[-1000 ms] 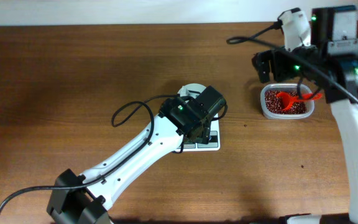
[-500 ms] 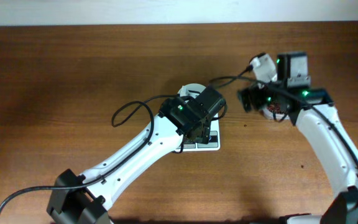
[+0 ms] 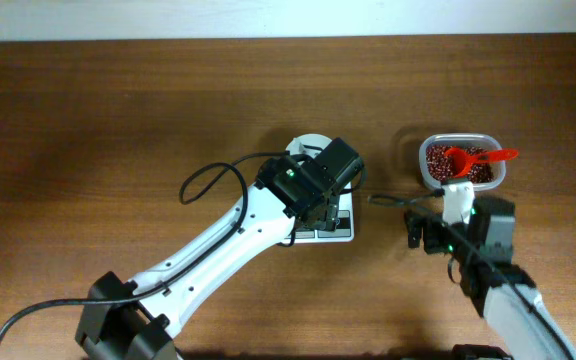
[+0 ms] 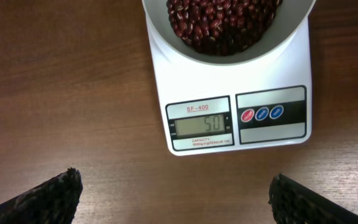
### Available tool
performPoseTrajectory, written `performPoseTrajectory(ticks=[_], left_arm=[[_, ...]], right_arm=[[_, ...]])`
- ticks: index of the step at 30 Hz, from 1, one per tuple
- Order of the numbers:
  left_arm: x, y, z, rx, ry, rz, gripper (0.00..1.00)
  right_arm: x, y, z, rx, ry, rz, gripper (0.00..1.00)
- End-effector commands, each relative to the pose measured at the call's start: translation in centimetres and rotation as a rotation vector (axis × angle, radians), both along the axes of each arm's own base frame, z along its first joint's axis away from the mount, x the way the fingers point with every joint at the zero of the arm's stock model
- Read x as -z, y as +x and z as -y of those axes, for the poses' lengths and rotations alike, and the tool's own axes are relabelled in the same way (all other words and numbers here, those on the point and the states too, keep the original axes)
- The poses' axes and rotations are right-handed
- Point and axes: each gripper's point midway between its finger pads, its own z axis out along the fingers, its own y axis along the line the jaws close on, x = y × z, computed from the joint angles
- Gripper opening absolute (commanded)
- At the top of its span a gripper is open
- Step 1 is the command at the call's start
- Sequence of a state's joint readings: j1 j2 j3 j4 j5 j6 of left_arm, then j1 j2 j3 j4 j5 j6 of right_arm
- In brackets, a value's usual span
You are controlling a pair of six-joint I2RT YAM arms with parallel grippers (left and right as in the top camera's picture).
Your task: Scoop item into bowl and weigh 50g on scale
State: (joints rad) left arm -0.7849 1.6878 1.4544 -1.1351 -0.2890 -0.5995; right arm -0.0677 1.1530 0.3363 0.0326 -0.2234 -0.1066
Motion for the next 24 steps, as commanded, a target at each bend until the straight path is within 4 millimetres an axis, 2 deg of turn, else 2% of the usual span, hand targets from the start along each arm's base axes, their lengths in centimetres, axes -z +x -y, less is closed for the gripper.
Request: performPoseTrajectory(ticks=[1, 6, 10, 16, 17, 18, 21, 23, 24], left_arm=[[-0.1, 0.2, -0.2, -0.018, 0.004, 0.012, 0.99], [-0.1, 0.2, -0.2, -0.018, 0.004, 0.012, 0.99], [-0.1, 0.2, -0.2, -0.018, 0.004, 0.012, 0.99], [-0.1, 0.2, -0.2, -0.018, 0.005, 0.012, 0.99], [-0.1, 0.2, -0.2, -0.018, 0.005, 0.012, 0.99], [-0.1, 0.2, -0.2, -0.018, 0.005, 0.012, 0.99], [-0.1, 0.2, -0.2, -0.018, 0.004, 0.012, 0.99], [-0.1, 0.2, -0.2, -0.018, 0.004, 0.012, 0.99], [-0.1, 0.2, -0.2, -0.018, 0.005, 0.012, 0.99]], right_arm=[[0.6, -1.7, 0.3, 0.064, 0.054, 0.089, 0.99], [1.3, -3.7, 0.1, 0.090, 0.082, 0.182, 0.99], [0.0, -3.9, 0.2, 0.089, 0.077, 0.223, 0.99], [-1.5, -5.4, 0.1, 0.082, 0.066, 0.268, 0.99], [-2.8, -5.1, 0.1, 0.081, 0.062, 0.323, 0.99], [-5.1, -4.9, -0.1, 0.067, 0.059, 0.428, 0.99], [-10.0, -5.1, -1.0, 0.007, 0.023, 0.649, 0.99], [-11.4, -5.5, -1.8, -0.046, -0.032, 0.724, 0.99], [-11.2, -5.5, -2.0, -0.057, -0.045, 0.721, 0.99]])
